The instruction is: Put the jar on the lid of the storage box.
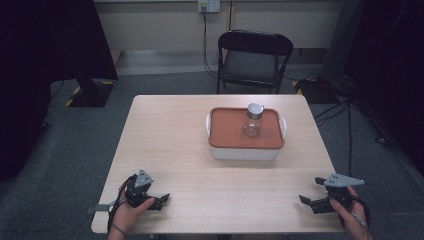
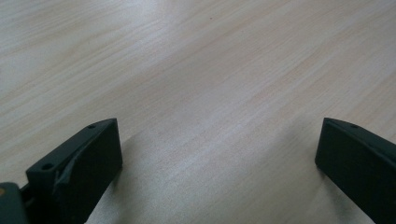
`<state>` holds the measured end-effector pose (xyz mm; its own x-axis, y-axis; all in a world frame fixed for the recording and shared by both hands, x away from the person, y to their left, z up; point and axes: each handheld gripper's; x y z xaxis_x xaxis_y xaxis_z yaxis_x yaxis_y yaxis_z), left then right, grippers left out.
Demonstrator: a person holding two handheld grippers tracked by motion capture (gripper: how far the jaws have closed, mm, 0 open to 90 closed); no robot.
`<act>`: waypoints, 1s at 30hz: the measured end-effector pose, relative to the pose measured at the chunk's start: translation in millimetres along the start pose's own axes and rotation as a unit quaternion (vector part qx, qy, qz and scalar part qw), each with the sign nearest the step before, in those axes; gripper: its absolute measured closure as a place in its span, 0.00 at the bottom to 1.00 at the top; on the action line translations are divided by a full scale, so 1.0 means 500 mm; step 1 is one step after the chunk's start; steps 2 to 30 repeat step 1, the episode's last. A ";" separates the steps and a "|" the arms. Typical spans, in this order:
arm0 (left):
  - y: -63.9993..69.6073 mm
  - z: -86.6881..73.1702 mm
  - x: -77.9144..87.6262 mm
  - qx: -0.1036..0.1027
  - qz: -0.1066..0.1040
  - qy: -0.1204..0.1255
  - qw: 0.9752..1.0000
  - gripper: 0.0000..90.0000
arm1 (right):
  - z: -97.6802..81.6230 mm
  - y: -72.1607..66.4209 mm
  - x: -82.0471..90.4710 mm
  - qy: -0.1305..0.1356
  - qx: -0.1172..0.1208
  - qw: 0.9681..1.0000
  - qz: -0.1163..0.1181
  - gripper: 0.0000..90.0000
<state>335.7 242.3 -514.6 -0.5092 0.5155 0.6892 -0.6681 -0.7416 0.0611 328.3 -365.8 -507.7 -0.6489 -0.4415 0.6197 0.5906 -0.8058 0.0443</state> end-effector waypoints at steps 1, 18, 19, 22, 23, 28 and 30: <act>0.000 0.000 0.000 0.000 0.000 0.000 1.000 0.00 | 0.000 0.000 -0.001 -0.002 0.001 1.000 -0.001 0.02; 0.000 0.000 0.000 0.000 0.000 0.000 1.000 0.00 | 0.000 0.000 -0.001 -0.002 0.001 1.000 -0.001 0.02; 0.000 0.000 0.000 0.000 0.000 0.000 1.000 0.00 | 0.000 0.000 -0.001 -0.002 0.001 1.000 -0.001 0.02; 0.000 0.000 0.000 0.000 0.000 0.000 1.000 0.00 | 0.000 0.000 -0.001 -0.002 0.001 1.000 -0.001 0.02; 0.000 0.000 0.000 0.000 0.000 0.000 1.000 0.00 | 0.000 0.000 -0.001 -0.002 0.001 1.000 -0.001 0.02; 0.000 0.000 0.000 0.000 0.000 0.000 1.000 0.00 | 0.000 0.000 -0.001 -0.002 0.001 1.000 -0.001 0.02; 0.000 0.000 0.000 0.000 0.000 0.000 1.000 0.00 | 0.000 0.000 -0.001 -0.002 0.001 1.000 -0.001 0.02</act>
Point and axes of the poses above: each handheld gripper's, and its own axes: x roughly backward along the jaws, z roughly out of its top, y roughly to its right, and after that the axes turned 6 degrees about -z, right-handed
